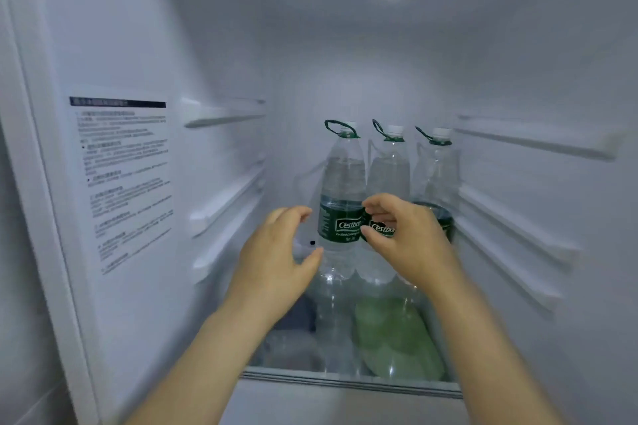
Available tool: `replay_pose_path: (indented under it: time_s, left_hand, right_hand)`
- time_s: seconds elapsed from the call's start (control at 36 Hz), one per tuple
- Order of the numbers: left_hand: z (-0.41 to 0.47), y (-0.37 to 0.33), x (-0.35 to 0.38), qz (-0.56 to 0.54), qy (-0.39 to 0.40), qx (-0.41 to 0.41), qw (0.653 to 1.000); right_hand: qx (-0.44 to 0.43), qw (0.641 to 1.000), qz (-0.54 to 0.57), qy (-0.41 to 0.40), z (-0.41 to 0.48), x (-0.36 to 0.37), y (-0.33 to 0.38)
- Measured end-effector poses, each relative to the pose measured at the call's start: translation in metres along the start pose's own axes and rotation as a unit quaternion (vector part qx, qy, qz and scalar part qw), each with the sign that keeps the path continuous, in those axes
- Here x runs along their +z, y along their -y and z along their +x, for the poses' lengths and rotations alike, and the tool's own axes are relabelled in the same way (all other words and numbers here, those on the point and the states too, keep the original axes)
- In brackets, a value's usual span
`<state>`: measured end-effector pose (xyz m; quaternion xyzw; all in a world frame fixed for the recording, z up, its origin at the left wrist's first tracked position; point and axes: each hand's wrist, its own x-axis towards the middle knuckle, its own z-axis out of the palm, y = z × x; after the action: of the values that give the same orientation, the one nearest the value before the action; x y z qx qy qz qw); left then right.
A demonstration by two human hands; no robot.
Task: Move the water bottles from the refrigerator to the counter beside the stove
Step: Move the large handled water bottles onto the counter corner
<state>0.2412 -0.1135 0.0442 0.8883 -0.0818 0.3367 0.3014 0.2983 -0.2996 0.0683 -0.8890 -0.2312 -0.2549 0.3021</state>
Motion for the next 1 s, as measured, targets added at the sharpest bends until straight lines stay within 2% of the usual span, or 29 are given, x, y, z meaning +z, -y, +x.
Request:
replay_pose_path:
  time_s: [0.53, 1.0]
  left_hand:
    - [0.113, 0.011, 0.051, 0.067, -0.019, 0.018, 0.997]
    - [0.182, 0.017, 0.098, 0.079, 0.025, 0.000, 0.997]
  right_hand:
    - [0.019, 0.999, 0.015, -0.024, 0.044, 0.012, -0.052]
    - [0.040, 0.998, -0.050, -0.028, 0.049, 0.005, -0.084]
